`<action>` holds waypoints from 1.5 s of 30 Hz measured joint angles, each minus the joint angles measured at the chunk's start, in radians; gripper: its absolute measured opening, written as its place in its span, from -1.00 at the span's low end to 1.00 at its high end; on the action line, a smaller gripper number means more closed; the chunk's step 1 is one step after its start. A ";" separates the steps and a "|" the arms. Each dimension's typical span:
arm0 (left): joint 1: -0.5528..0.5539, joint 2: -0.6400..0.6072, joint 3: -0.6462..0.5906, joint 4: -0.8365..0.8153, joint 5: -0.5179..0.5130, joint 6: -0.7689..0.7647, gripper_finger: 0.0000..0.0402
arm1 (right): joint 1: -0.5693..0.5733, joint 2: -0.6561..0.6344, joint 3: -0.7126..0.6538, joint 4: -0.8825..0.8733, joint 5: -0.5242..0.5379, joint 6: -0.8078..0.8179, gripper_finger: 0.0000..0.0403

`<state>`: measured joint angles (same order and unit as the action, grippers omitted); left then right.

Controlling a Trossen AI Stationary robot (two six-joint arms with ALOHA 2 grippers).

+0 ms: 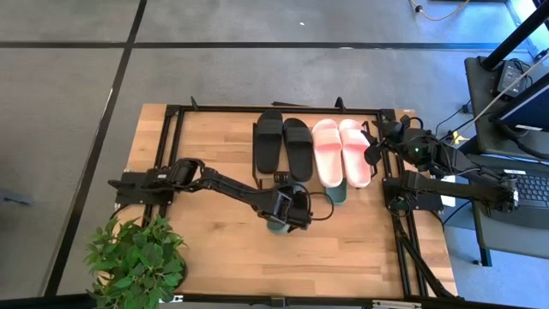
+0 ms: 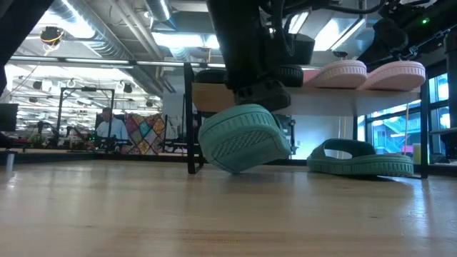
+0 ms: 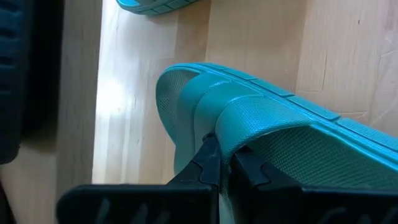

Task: Pick and place slides into the shelf
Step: Put the green slide under the shelf

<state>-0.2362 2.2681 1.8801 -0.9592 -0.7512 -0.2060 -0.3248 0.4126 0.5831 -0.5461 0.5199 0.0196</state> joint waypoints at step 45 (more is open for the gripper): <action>0.039 0.010 0.002 0.027 -0.020 -0.048 -0.64 | 0.000 0.000 0.000 -0.002 0.000 -0.001 0.12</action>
<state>-0.1974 2.2784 1.8820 -0.9320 -0.7708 -0.2543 -0.3249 0.4126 0.5827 -0.5476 0.5198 0.0185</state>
